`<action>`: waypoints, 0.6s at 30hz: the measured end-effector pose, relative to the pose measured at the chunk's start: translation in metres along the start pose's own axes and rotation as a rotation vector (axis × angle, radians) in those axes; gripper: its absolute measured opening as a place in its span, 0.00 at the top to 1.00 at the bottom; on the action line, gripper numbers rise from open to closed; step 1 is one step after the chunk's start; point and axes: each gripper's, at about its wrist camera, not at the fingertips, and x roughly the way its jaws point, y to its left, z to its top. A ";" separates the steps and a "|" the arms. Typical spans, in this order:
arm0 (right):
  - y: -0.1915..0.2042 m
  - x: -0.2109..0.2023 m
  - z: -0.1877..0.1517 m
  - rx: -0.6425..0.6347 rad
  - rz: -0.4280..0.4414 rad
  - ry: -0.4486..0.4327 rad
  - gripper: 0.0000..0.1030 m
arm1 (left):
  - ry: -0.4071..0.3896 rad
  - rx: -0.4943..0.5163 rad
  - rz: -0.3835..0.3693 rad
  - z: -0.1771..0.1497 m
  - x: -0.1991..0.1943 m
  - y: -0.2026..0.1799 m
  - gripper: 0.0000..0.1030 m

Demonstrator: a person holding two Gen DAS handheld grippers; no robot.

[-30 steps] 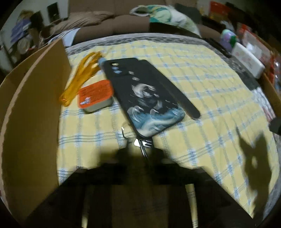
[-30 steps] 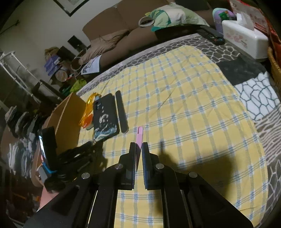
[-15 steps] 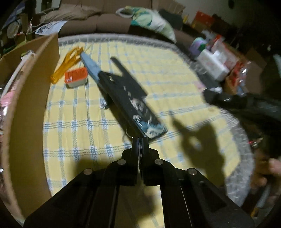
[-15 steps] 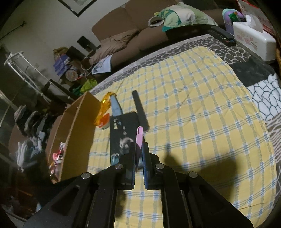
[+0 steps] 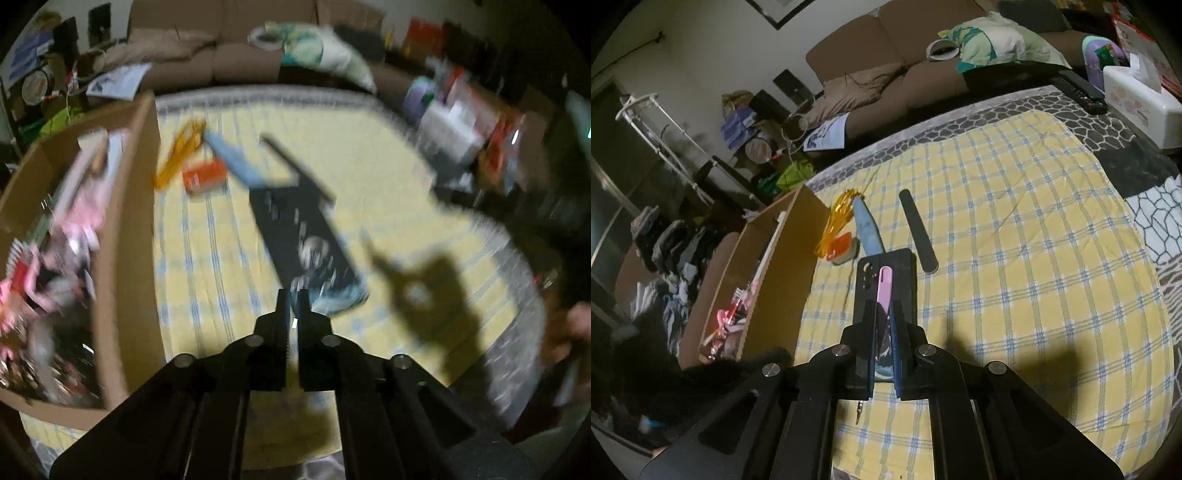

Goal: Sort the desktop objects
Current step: 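Grasp the black wave-print phone case by its edge with the left tool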

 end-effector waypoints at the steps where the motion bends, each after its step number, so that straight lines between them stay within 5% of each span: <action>1: 0.000 0.002 0.000 -0.002 -0.002 0.004 0.94 | 0.041 0.025 0.016 -0.008 0.017 -0.004 0.82; 3: 0.000 0.004 0.000 -0.002 -0.006 0.008 0.94 | 0.067 0.051 0.044 -0.014 0.032 -0.011 0.61; 7: -0.004 0.013 0.000 0.009 -0.013 0.026 0.94 | 0.031 0.006 0.010 0.004 0.042 -0.013 0.46; 18: -0.034 0.068 -0.019 0.056 -0.075 0.158 0.94 | 0.082 -0.084 -0.046 0.022 0.081 0.003 0.42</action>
